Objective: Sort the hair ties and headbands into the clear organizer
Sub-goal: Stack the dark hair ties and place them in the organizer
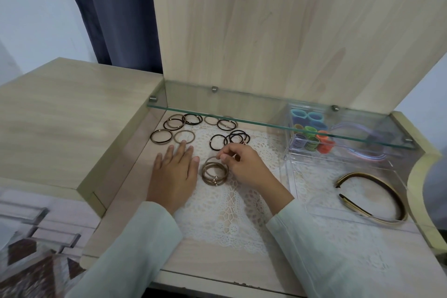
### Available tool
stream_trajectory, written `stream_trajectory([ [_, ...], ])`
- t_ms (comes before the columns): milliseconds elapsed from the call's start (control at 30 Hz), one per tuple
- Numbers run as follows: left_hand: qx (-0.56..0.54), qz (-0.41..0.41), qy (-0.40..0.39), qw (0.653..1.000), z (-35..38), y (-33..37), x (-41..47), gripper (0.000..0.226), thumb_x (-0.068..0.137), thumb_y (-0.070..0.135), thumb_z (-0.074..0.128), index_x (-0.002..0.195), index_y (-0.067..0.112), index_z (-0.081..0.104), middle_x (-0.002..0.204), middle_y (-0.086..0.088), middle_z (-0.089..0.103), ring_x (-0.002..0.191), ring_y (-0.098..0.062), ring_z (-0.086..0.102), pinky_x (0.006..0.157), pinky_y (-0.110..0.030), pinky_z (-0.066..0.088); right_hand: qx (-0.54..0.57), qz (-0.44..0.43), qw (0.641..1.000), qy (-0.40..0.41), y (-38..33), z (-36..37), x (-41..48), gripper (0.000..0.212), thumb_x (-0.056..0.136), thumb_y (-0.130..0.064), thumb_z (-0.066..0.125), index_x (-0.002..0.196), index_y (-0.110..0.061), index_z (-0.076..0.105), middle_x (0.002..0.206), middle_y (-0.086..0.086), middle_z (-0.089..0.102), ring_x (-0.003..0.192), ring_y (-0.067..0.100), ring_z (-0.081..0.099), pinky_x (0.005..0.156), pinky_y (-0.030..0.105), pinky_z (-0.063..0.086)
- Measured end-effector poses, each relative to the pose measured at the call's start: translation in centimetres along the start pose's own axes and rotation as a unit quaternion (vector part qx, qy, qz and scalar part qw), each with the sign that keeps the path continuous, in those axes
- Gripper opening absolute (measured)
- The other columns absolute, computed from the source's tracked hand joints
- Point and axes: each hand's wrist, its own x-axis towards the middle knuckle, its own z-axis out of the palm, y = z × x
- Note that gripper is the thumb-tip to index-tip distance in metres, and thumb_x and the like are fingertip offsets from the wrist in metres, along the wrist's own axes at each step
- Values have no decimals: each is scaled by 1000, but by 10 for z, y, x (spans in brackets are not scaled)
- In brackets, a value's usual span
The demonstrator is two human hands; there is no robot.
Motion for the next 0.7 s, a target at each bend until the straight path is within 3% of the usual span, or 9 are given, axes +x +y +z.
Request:
stream_trajectory([
  [167,-7,4,13,1000,0,0,0,84,85,57,-6,151,24,35,162,6,20,150,-20,16,121,-43,8,-43,-1,999,-18,-5,4,5,15,94,-14,57,86,-20,67,86,-8,66,76,4,56,69,19,43],
  [333,-13,5,16,1000,-1,0,0,82,87,56,-3,150,24,37,162,5,21,150,-21,17,121,-43,9,-110,-39,993,-5,-3,7,2,10,93,-18,59,94,-16,70,87,-13,59,75,-2,50,66,14,36],
  [433,-10,7,14,1000,0,-1,0,77,90,54,1,151,23,36,163,4,20,150,-22,16,121,-42,8,-114,-57,992,20,3,3,-5,14,93,-21,59,103,-19,69,96,-10,56,80,-2,49,72,14,37],
  [567,-14,12,17,1000,0,0,-1,87,84,57,-7,151,22,37,162,3,21,150,-22,16,121,-39,6,-105,-71,992,0,17,0,-22,29,85,-9,58,105,-27,69,103,-12,48,101,9,45,84,15,36],
  [700,-12,6,7,1000,0,-1,1,90,81,57,-11,152,24,33,164,5,16,151,-20,12,122,-38,3,-223,-132,966,-14,29,-1,-35,38,82,-11,55,113,-29,68,118,-1,43,109,16,37,90,22,35],
])
